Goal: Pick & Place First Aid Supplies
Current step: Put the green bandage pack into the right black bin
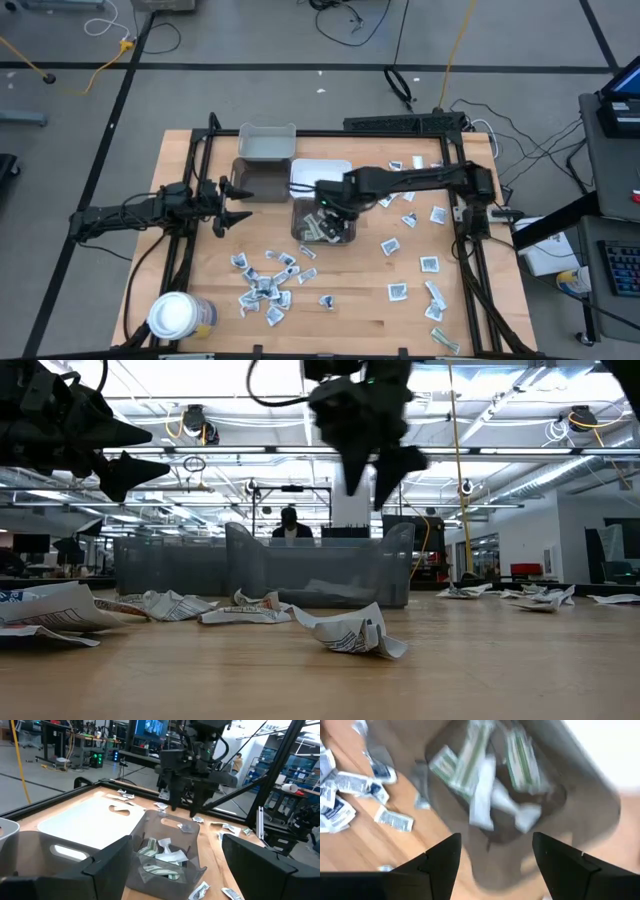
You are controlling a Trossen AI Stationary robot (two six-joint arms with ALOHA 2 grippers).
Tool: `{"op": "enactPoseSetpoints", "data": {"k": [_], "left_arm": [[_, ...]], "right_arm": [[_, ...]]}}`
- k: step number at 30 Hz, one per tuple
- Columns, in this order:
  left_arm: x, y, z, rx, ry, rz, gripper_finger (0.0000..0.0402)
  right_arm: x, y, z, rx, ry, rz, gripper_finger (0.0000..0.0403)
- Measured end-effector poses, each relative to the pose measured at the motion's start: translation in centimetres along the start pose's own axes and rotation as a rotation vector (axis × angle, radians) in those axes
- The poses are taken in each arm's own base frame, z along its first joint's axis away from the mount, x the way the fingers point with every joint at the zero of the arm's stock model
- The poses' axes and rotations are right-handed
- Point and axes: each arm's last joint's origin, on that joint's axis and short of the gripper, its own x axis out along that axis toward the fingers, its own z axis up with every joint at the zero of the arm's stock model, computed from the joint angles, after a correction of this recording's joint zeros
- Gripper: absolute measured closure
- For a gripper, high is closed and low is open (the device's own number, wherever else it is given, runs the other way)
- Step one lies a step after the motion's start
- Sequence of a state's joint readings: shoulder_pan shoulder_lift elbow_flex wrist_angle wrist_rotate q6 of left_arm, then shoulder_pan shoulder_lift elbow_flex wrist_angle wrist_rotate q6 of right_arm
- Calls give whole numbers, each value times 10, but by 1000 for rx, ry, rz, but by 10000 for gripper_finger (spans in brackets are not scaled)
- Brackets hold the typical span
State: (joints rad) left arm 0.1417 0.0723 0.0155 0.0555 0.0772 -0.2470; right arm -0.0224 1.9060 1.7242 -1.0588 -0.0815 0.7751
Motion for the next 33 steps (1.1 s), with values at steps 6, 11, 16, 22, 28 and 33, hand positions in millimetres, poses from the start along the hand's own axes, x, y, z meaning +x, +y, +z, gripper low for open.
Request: {"op": "enactPoseSetpoints", "data": {"k": [6, 11, 16, 22, 28, 33], "left_arm": [[0, 0, 0, 0, 0, 0, 91], [0, 0, 0, 0, 0, 0, 91], [0, 0, 0, 0, 0, 0, 91], [0, 0, 0, 0, 0, 0, 91], [0, 0, 0, 0, 0, 0, 91], [0, 0, 0, 0, 0, 0, 91]], "right_arm": [[-2, -18, -36, 257, 48, -55, 163], [-3, -21, -74, 335, 94, -109, 163], [-1, -23, -110, 353, 122, -150, 163], [-2, -23, -151, 326, 146, -180, 163], [-3, -27, -195, 326, 159, -210, 163], [-4, -31, -230, 313, 168, -237, 163]]}}
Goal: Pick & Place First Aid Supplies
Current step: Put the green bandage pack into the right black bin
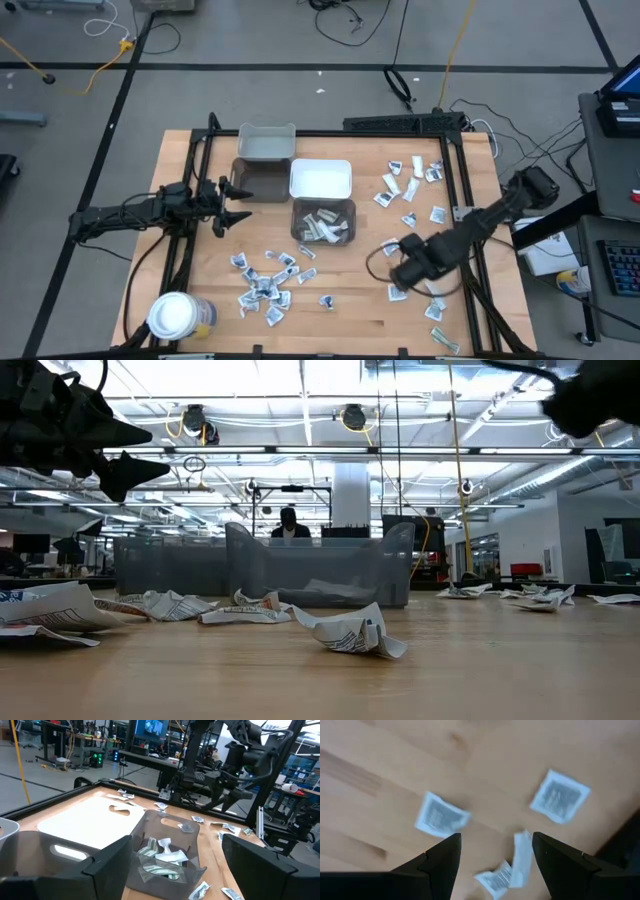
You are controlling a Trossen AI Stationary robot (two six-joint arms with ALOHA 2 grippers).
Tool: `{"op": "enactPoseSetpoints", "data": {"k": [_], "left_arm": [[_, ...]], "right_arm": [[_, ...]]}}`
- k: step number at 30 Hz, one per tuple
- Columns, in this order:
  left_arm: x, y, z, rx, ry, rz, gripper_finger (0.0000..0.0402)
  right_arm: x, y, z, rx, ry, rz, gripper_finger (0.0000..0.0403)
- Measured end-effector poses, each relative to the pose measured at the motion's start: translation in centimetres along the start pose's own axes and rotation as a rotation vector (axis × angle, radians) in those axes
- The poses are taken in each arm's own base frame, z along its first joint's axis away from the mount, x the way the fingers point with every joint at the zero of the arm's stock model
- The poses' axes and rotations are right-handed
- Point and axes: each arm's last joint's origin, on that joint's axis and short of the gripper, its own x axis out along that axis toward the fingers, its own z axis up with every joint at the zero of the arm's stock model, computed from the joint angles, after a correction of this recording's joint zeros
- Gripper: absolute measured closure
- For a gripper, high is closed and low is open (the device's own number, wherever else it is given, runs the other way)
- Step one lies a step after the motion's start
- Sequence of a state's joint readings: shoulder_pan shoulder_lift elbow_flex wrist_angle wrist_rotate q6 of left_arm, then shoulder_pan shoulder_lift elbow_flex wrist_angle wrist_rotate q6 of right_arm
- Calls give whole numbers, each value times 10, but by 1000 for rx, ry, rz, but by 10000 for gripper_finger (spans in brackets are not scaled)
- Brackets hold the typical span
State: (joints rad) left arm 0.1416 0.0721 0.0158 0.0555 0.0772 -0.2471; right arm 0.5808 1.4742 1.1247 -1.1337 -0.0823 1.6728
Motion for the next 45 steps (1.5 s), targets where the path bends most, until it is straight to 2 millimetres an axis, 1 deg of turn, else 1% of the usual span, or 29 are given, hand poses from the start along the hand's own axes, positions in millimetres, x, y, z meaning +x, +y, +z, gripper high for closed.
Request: {"op": "enactPoseSetpoints", "data": {"k": [7, 13, 17, 27, 32, 35, 38, 45], "left_arm": [[0, 0, 0, 0, 0, 0, 91], [0, 0, 0, 0, 0, 0, 91], [0, 0, 0, 0, 0, 0, 91], [0, 0, 0, 0, 0, 0, 91], [0, 0, 0, 0, 0, 0, 91], [0, 0, 0, 0, 0, 0, 91], [0, 0, 0, 0, 0, 0, 91], [0, 0, 0, 0, 0, 0, 91]], "right_arm": [[3, -13, -35, -42, -1, -16, 163], [5, -19, -54, -61, 29, -40, 163], [14, -20, -54, -58, 12, -63, 163], [58, -23, -50, -61, 42, -55, 163], [73, -28, -47, -68, 48, -37, 168], [80, -31, -46, -75, 49, -31, 183], [82, -32, -44, -72, 59, -36, 207], [81, -31, -42, -85, 74, -39, 289]]}}
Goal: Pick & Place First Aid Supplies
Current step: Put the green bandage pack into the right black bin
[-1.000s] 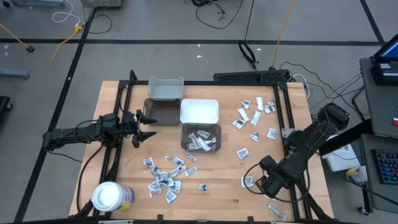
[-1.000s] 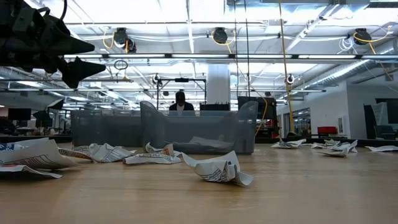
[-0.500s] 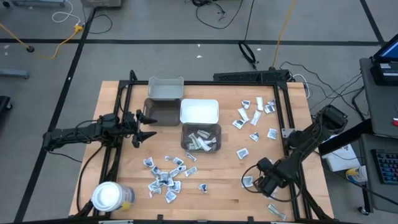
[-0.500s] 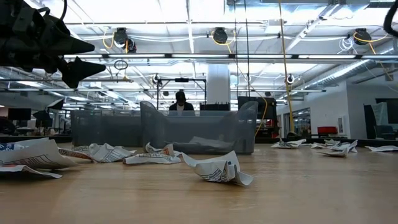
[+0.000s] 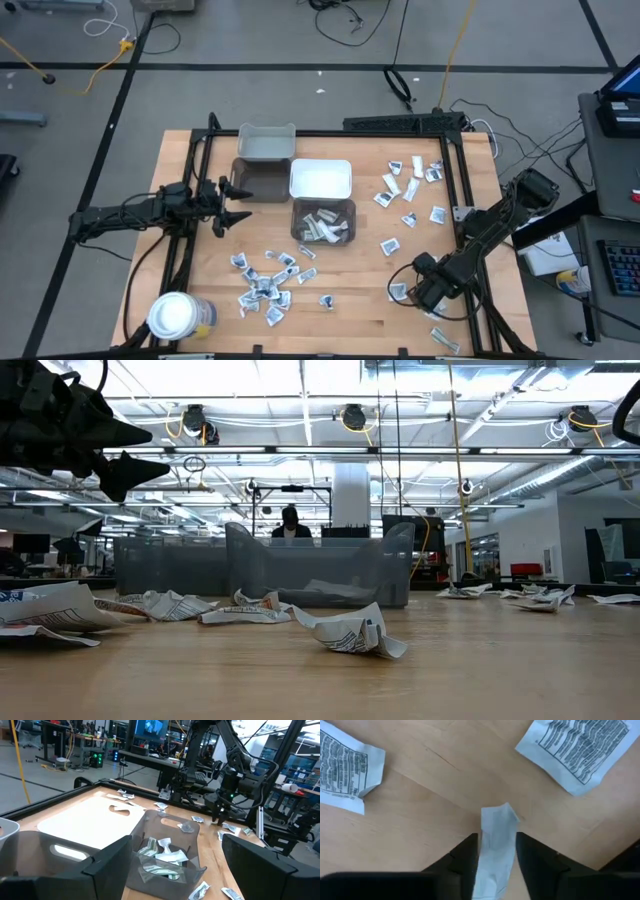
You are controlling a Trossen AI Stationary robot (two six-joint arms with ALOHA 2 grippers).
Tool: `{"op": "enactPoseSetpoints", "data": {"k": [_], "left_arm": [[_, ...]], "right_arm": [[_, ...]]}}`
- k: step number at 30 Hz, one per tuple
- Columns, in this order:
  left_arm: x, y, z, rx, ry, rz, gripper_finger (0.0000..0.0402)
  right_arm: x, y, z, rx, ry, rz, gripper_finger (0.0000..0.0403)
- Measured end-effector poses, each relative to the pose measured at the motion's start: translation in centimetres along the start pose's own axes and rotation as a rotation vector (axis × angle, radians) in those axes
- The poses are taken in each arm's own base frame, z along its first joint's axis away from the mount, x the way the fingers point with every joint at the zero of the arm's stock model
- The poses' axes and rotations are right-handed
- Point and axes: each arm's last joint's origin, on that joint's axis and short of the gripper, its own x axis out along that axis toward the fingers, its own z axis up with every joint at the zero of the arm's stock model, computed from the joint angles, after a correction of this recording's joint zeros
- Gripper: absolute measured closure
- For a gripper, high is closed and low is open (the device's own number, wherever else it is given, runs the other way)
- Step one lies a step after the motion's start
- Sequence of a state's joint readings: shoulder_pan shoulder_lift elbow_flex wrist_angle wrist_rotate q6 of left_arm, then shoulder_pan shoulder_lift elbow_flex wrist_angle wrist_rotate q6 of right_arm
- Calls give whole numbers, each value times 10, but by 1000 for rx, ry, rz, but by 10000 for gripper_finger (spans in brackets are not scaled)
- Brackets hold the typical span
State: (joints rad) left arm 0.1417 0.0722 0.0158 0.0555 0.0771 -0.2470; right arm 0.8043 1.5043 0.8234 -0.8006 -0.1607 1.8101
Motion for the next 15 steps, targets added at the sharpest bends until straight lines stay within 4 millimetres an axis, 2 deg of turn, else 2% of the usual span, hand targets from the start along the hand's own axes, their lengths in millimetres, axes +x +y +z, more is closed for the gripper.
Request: {"op": "enactPoseSetpoints", "data": {"k": [9, 15], "left_arm": [[0, 0, 0, 0, 0, 0, 91], [0, 0, 0, 0, 0, 0, 91]], "right_arm": [[0, 0, 0, -18, -1, 0, 393], [0, -1, 0, -22, -6, -9, 399]]}}
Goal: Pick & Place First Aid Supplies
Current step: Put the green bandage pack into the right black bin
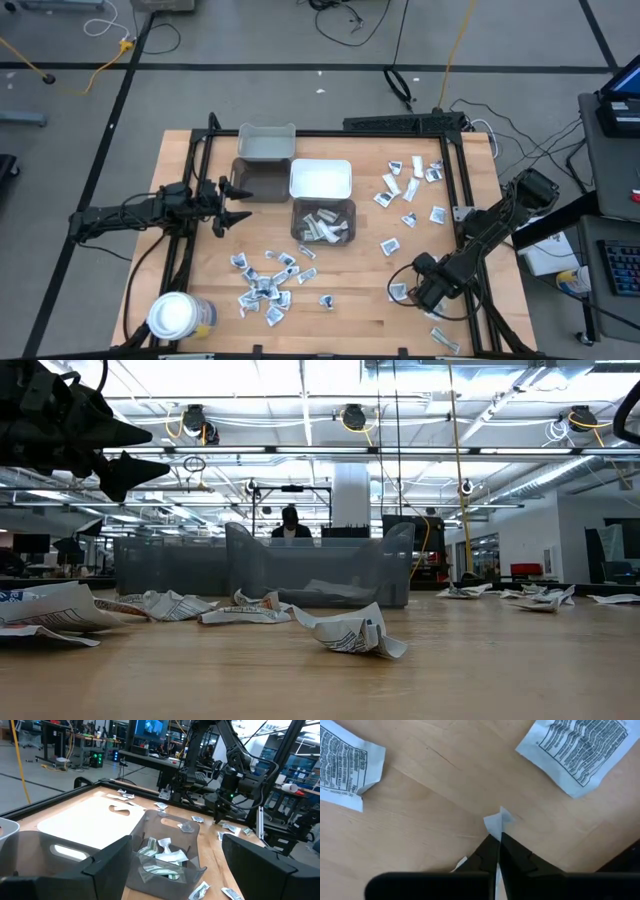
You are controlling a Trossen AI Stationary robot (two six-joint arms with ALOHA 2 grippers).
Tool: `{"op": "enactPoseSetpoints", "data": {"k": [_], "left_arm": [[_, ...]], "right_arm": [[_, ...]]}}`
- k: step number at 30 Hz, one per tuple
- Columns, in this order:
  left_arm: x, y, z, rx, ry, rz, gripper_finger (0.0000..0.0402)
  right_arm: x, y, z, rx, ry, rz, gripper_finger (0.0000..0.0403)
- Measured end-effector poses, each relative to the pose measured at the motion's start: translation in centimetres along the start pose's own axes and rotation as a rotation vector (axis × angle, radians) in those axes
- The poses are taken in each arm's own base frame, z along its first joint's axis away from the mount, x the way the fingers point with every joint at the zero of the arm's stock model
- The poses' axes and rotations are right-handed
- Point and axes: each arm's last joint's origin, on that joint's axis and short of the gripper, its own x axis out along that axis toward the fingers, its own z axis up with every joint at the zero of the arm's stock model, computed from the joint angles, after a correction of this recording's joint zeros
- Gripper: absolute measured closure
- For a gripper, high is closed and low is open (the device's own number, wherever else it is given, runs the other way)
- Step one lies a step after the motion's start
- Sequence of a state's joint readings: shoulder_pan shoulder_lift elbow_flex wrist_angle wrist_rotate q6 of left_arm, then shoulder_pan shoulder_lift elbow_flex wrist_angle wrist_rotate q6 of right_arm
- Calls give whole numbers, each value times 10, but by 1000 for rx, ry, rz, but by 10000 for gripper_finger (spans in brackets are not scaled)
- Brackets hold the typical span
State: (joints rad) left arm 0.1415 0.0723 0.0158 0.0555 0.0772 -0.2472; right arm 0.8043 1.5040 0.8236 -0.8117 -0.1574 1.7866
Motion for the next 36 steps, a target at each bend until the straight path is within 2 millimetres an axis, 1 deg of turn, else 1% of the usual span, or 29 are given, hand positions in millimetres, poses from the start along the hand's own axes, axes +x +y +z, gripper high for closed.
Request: {"op": "enactPoseSetpoints", "data": {"k": [2, 4, 9, 17, 20, 24, 27, 33, 36], "left_arm": [[0, 0, 0, 0, 0, 0, 91], [0, 0, 0, 0, 0, 0, 91], [0, 0, 0, 0, 0, 1, 91], [0, 0, 0, 0, 0, 0, 91], [0, 0, 0, 0, 0, 0, 91], [0, 0, 0, 0, 0, 0, 91], [0, 0, 0, 0, 0, 0, 91], [0, 0, 0, 0, 0, 0, 91], [0, 0, 0, 0, 0, 1, 91]], "right_arm": [[0, -1, 1, 3, -2, -14, 400], [-6, -1, 2, -6, 5, -41, 400], [-41, 9, 5, -88, 19, -77, 401], [-94, 23, 13, -220, 31, -32, 402], [-109, 26, 16, -246, 32, -9, 402], [-119, 28, 24, -260, 32, 18, 402], [-129, 34, 39, -273, 26, 57, 402], [-146, 55, 84, -318, -4, 119, 403], [-148, 64, 107, -339, -8, 125, 403]]}}
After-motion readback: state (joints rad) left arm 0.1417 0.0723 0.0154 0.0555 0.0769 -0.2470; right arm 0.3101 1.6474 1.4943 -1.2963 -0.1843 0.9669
